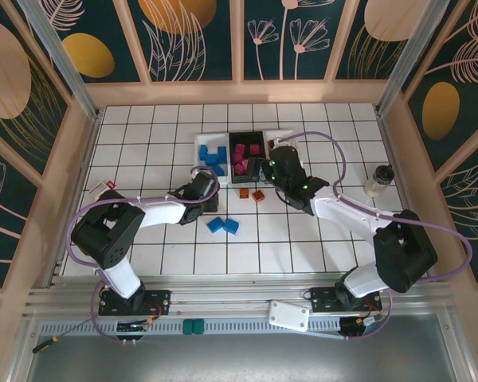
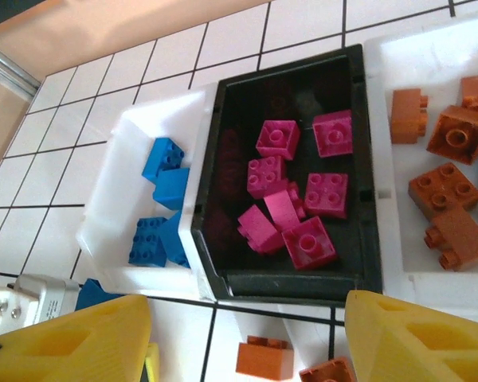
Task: Sort the legos into containers by color
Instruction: Pick up the lego from the middle-left of the table, then place the lego in the container.
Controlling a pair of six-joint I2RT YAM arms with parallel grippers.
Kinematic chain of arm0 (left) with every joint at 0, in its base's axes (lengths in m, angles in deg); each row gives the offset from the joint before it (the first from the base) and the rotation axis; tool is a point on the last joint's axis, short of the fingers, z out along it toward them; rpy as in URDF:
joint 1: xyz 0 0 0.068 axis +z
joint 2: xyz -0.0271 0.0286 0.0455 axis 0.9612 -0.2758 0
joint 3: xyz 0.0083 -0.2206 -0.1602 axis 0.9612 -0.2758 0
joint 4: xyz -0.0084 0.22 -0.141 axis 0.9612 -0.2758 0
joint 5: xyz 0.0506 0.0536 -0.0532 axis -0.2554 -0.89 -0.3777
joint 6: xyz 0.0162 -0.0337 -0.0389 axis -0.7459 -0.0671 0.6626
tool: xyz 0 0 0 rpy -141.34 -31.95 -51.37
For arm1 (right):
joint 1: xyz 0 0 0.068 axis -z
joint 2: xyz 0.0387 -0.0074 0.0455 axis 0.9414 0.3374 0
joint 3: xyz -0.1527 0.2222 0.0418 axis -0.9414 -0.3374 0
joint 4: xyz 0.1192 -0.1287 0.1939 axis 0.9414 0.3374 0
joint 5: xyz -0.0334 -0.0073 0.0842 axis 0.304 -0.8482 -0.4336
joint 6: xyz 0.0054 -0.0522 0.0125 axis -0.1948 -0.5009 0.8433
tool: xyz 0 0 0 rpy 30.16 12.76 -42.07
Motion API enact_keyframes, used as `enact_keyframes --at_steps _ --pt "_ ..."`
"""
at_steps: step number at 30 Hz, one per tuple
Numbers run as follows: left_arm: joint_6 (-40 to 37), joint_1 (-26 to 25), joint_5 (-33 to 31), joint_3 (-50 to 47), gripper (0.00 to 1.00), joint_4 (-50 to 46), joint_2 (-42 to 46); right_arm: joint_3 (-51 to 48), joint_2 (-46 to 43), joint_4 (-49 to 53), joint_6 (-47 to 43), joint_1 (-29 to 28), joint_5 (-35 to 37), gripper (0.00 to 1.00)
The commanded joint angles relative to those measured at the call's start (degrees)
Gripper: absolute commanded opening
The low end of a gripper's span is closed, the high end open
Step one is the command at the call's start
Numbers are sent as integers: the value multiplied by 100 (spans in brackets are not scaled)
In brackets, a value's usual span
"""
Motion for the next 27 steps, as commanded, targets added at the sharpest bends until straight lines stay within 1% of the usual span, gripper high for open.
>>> enact_keyframes --at_steps 1,4,7,9,12,14,16,20,21,24,27 --pt "31 -102 560 392 28 -11 437 -316 -335 -116 176 -39 130 65" --pt "-17 -117 730 907 29 -148 605 -609 -490 -109 252 -43 144 66" --pt "-140 -116 702 1652 30 -338 353 -888 -619 -93 359 -44 146 65" --pt "-225 -109 676 2158 30 -456 60 -1057 -691 -77 421 -39 147 66" --pt "-304 -114 695 2934 30 -636 -761 -1256 -805 -29 483 -61 155 66" --pt "-360 -106 563 3472 29 -834 -1235 -1384 -891 15 506 -84 171 65" --pt "-397 -68 409 3914 29 -983 -1591 -1520 -957 49 523 -133 184 66" --pt "-358 38 317 4613 31 -1220 -2167 -1797 -1047 86 632 -225 184 66" --pt "-358 53 308 4765 34 -1281 -2268 -1850 -1032 61 644 -247 153 66" --pt "-345 61 440 5070 51 -1355 -2309 -1911 -836 -12 684 -317 149 67" --pt "-279 46 662 5017 66 -1160 -1920 -1869 -526 -213 797 -340 151 67"
